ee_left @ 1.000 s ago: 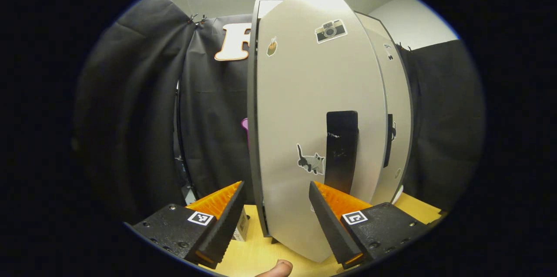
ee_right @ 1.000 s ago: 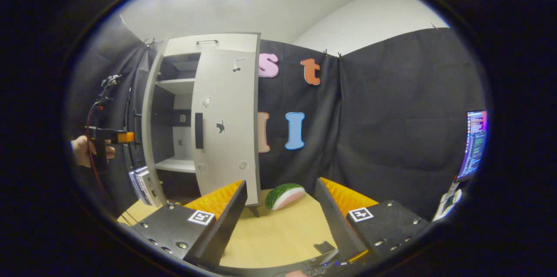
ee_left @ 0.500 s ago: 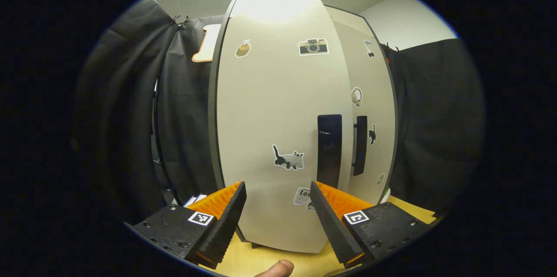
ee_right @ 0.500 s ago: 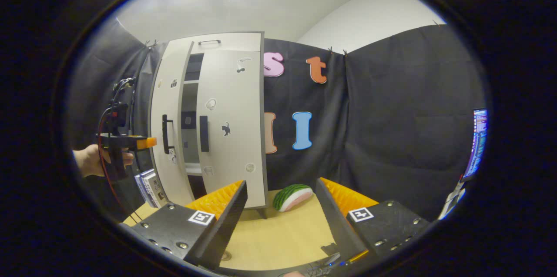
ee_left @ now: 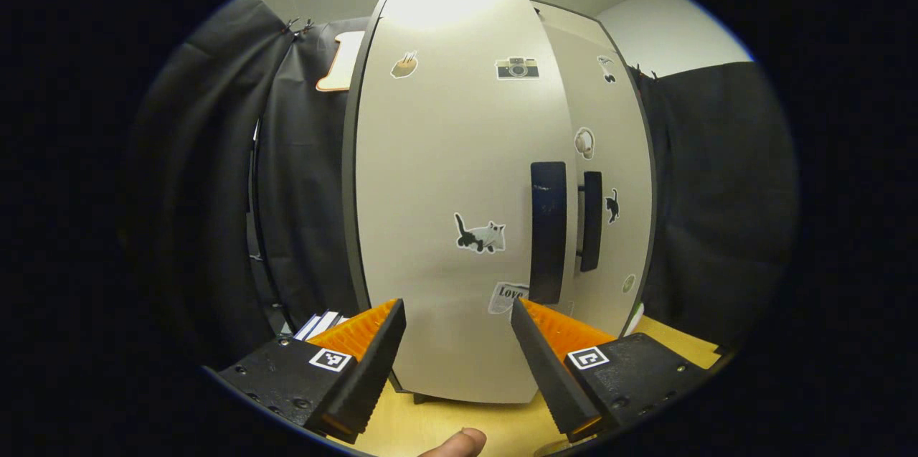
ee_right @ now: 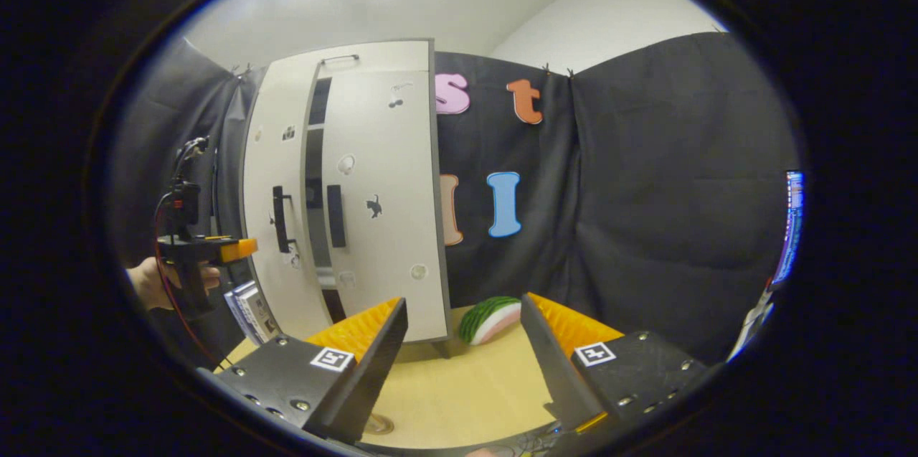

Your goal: Grasp the bottle in the cabinet with the left hand and place it on the coaster, then close the right door with the right hand and the left door with the left hand.

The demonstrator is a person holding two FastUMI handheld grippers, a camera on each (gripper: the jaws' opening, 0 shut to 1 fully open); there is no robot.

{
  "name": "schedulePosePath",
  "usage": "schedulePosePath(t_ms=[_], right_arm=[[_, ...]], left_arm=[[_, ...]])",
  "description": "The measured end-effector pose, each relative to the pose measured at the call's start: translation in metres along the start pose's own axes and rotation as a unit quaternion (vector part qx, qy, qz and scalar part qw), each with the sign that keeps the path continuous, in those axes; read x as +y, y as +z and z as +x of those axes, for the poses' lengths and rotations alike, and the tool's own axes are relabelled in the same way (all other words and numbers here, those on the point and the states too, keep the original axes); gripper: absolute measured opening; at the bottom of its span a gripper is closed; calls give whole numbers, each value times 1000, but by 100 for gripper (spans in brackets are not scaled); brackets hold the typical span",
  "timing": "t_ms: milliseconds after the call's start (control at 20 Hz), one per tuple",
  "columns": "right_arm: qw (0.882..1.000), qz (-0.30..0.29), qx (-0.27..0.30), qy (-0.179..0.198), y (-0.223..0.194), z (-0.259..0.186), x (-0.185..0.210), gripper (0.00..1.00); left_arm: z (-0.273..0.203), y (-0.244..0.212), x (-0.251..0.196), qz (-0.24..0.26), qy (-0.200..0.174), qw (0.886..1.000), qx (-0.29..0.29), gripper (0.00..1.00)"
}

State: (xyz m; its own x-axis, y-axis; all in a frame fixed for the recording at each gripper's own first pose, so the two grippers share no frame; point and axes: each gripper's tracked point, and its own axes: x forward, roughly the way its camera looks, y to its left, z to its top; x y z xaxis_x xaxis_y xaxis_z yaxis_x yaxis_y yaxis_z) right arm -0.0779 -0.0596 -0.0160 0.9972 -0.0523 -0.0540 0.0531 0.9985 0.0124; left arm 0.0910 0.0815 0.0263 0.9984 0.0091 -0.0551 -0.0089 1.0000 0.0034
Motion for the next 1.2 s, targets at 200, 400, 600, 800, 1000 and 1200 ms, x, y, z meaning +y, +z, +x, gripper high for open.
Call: schedulePosePath(t_ms=[200,400,600,800,1000,1200], right_arm=[[1000,-5,6,21,-7,13,30,96],[1000,-13,3,27,0,27,54,96],[999,-5,-4,44,9,43,76,96],[998,-3,-13,58,17,52,90,92],[998,-5,-14,56,16,54,91,96],[998,13,-24,54,18,48,91,96]], left_arm=[[-25,-14,0,2,-12,1000,8,94],[-51,-22,-1,-7,-26,1000,10,93],[-68,-14,6,-9,-12,1000,0,94],[-79,-18,4,-12,7,1000,-3,94],[-85,-31,-9,-2,3,1000,10,94],[-89,-33,-31,7,-21,1000,3,94]])
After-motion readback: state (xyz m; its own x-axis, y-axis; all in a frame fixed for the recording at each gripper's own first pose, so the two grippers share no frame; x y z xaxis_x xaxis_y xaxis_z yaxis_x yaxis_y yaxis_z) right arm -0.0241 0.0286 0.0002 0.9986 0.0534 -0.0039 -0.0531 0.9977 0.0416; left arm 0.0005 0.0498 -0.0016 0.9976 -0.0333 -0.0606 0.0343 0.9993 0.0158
